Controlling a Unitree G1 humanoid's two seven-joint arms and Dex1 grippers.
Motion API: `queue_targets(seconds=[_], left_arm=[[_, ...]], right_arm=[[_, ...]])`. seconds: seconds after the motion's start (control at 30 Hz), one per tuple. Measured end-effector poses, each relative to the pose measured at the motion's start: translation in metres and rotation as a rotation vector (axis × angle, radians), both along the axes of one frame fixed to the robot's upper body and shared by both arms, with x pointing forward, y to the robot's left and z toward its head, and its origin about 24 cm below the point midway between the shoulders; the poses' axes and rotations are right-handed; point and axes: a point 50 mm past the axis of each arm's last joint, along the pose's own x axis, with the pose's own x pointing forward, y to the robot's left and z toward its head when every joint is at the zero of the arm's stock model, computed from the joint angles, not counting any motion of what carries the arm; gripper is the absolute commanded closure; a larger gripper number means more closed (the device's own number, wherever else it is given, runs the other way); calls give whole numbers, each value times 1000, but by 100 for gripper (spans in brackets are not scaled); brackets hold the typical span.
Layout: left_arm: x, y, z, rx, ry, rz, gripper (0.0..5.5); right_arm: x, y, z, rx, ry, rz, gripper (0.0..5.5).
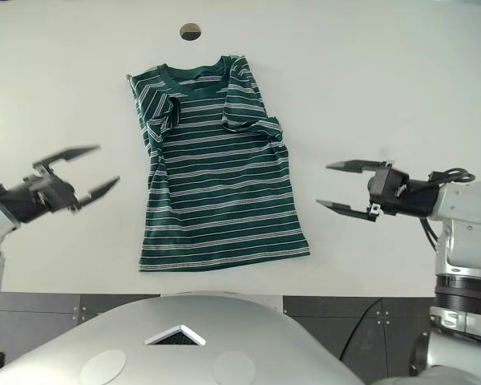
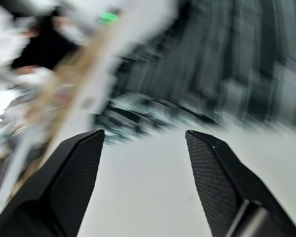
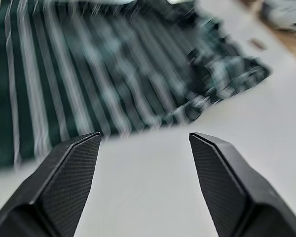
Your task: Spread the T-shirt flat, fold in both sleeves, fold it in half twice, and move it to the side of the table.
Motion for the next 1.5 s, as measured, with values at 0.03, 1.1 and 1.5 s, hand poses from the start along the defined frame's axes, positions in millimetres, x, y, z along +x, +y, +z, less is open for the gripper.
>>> queue_targets(seconds=[0.03, 1.1, 1.5], left_arm=[[-13, 1, -6, 125, 57, -122, 242], [-41, -57, -28, 127, 34, -583, 289], [-46, -63, -40, 98, 56, -589, 504]], right_arm=[[-6, -3, -4, -88, -12, 85, 218], [-26, 41, -36, -153, -115, 526, 304], [-31, 48, -44, -124, -77, 529, 535]])
